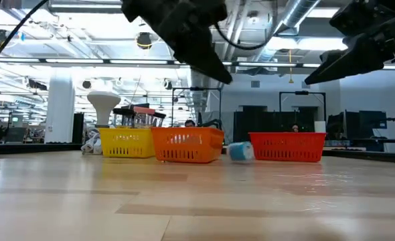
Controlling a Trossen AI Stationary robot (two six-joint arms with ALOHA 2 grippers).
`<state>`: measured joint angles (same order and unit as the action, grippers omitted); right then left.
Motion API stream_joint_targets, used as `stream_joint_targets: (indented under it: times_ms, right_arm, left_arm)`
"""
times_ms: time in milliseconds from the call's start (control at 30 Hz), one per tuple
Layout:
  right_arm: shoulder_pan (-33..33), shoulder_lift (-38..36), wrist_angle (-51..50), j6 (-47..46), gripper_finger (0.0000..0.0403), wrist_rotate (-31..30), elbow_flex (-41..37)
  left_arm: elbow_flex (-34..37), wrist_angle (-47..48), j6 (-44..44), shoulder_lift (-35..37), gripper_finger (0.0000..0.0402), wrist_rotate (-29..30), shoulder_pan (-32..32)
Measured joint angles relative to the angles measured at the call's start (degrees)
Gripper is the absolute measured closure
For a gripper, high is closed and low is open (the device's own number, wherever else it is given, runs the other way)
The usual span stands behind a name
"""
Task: Pick & Place Office items
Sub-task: Put the blue charger adapter into the orange bin
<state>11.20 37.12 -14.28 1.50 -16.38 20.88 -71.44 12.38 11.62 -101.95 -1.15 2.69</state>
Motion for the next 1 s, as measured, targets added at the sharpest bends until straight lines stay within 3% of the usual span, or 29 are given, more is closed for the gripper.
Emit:
stream_joint_targets:
  times_ms: [67, 167, 300, 400, 533, 633, 867, 1000]
  right_arm:
    - [0.0, 0.0, 0.08, 0.0, 0.0159, 0.0, 0.0]
    - [0.02, 0.0, 0.1, 0.0, 0.0159, 0.0, 0.0]
    - [0.01, 0.0, 0.44, 0.15, 0.0159, 0.01, 0.0]
    - [0.0, 0.0, 0.9, 0.61, 0.0159, 0.0, 0.0]
    - [-0.02, 0.03, 1.77, 0.61, 0.0159, 0.0, 0.0]
    - [-0.19, 0.44, 2.71, 0.61, 0.0159, -0.07, 0.0]
    - [-0.17, 3.28, 4.7, -0.22, 0.0159, -0.15, 0.0]
    - [-0.17, 6.56, 7.66, -6.8, 0.0159, -0.11, 0.0]
  left_arm:
    - [0.75, 0.31, -1.33, 1.8, 0.0349, -0.84, -2.98]
    - [2.17, -0.02, -4.25, 1.81, 0.0353, -7.13, -5.56]
    - [2.34, -2.21, -2.16, -3.27, 0.0312, -7.78, -3.62]
    - [1.93, -8.09, 0.91, -7.31, 0.0261, -4.49, -2.44]
    - [-1.34, -9.29, 4.61, -9.7, 0.0191, 5.71, -1.86]
    - [-3.59, -9.61, 4.69, -10.34, 0.0158, 6.72, -2.77]
    - [-5.88, -9.54, 2.53, -10.25, 0.0156, 6.74, -4.18]
    - [-5.71, -9.18, 2.4, -9.93, 0.0174, 7.15, -4.04]
